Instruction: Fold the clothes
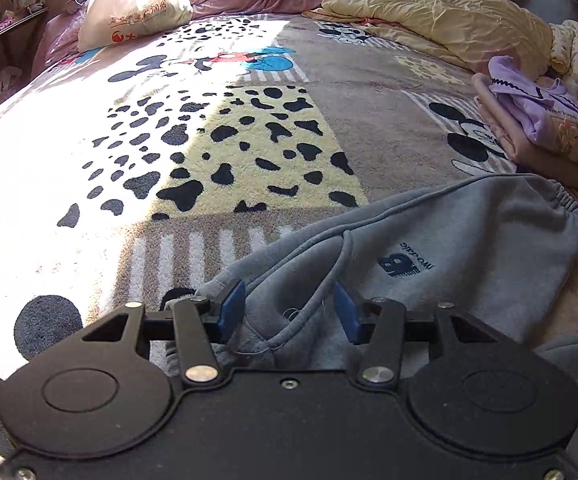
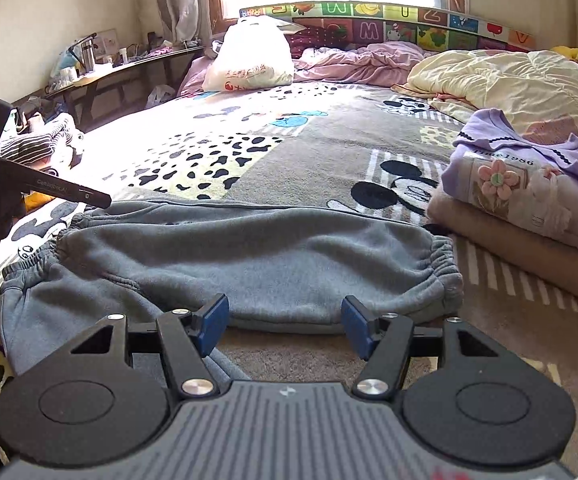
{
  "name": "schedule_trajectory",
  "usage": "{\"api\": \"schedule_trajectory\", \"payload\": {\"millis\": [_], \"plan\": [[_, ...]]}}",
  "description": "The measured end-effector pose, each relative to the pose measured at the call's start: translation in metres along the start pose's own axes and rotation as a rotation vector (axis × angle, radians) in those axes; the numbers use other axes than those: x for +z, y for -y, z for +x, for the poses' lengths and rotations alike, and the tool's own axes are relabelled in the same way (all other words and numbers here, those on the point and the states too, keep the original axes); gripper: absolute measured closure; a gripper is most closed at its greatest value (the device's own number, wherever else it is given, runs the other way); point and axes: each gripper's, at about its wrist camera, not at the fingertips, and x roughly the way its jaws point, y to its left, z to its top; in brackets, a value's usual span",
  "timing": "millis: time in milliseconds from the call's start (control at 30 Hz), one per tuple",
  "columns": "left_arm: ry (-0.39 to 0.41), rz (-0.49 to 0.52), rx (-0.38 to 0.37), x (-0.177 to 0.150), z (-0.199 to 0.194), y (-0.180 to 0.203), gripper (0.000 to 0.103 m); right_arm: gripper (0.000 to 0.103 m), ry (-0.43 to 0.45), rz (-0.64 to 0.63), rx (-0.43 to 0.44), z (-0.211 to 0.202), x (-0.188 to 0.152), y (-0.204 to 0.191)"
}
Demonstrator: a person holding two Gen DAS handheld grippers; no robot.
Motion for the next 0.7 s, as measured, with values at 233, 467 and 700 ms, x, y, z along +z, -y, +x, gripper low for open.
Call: {"api": "schedule_trajectory", "payload": {"millis": [233, 467, 700], "plan": [[0.107, -0.071, -0.018, 0.008, -0.008, -0.021, 0.092, 0.039, -0.121, -0.034, 0.021, 0.069, 0.015, 0.005], [0.104, -0.065, 0.016, 0.0, -0.003, -0.026, 0.061, 0.037, -0.126, -0.079, 0.012, 0.059, 0.013, -0.002], [0.194, 0.015, -0.042, -0.009, -0.05, 0.012, 0.062, 0.037, -0.058, -0.092, 0.046, 0.046, 0.037, -0.002]]}}
